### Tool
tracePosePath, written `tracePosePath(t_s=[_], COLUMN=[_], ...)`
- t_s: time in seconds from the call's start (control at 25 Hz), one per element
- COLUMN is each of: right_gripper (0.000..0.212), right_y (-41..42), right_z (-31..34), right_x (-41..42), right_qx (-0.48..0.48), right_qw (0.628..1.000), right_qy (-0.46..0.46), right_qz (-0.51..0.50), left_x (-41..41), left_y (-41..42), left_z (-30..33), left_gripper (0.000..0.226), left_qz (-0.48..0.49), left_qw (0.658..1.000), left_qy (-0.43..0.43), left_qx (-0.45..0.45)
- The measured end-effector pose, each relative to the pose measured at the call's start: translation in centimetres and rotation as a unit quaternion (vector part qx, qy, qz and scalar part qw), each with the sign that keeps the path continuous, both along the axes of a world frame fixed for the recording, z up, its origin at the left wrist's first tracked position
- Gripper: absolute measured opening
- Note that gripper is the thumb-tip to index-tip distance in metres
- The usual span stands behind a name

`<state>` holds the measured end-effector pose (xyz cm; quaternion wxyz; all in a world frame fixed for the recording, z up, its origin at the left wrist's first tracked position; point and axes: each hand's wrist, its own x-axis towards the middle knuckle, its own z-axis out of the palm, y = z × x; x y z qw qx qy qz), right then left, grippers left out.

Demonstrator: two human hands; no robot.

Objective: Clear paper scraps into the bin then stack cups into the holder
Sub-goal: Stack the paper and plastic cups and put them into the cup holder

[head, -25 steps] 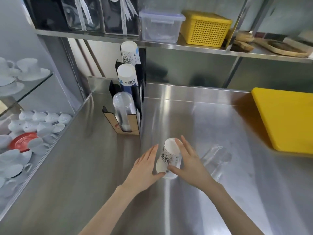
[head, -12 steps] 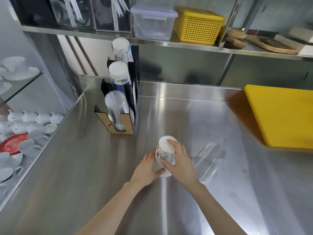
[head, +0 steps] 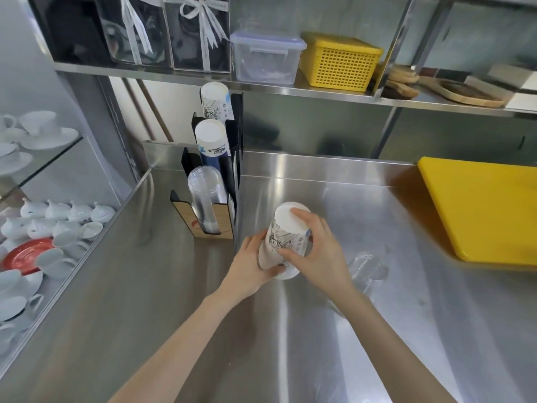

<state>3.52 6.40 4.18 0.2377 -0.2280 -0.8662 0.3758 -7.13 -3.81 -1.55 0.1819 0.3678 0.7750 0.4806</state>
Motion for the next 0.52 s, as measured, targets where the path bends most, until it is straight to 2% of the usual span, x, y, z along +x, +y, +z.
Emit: tracePosePath(t_s=[0.16, 0.28, 0.52], right_gripper=[0.062, 0.06, 0.057], right_y=[1.0, 1.8, 2.5], right_z=[4.8, 8.1, 12.7], right_x=[-1.8, -3.9, -8.5], right_qx=[0.023, 0.063, 0.088], right_qw=[0.998, 0.992, 0.983], right_qy=[0.039, 0.059, 0.096], right_qz=[0.052, 0.093, 0.132], left_x=[-2.4, -5.0, -10.0], left_y=[0.3, 0.3, 0.1], left_z=[4.8, 8.3, 13.5], left_gripper=[0.078, 0.078, 0.078], left_qz=[0.007, 0.024, 0.059], left_qw=[0.998, 0.994, 0.988], left_qy=[0.043, 0.095, 0.132], left_qx=[0.048, 0.057, 0.063])
